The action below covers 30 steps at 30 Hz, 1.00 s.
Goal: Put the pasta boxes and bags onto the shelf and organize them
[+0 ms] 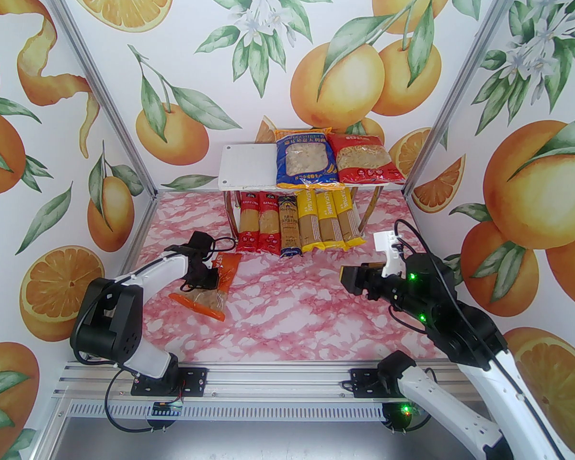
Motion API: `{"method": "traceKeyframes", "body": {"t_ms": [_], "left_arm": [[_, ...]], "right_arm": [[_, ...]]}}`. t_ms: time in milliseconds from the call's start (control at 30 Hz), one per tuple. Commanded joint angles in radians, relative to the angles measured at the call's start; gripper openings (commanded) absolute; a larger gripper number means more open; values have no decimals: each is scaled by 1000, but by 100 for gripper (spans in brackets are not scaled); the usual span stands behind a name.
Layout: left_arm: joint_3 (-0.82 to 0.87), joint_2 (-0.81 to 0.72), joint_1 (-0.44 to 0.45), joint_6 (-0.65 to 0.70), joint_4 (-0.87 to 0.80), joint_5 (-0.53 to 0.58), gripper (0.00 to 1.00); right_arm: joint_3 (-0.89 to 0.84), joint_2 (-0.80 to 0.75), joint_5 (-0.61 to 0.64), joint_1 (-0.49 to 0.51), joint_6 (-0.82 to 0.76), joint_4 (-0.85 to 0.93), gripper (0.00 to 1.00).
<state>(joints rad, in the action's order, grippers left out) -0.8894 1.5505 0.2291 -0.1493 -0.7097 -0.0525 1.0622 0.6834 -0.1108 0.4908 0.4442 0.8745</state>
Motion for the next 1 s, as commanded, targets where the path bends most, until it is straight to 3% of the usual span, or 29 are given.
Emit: {"method": "traceKeyframes", "body": {"t_ms": [0,467,967], "left_arm": [[30,-45,0,3,24,-61,0],[-221,-394,1,-12,-119,54,0],[-680,-470,-13,37,-309,178,0]], "right_arm": [[16,-3,38,2,-1,18,74],[19,8,86,2,16,1,74],[58,38,100,2,1,-7,74]]}}
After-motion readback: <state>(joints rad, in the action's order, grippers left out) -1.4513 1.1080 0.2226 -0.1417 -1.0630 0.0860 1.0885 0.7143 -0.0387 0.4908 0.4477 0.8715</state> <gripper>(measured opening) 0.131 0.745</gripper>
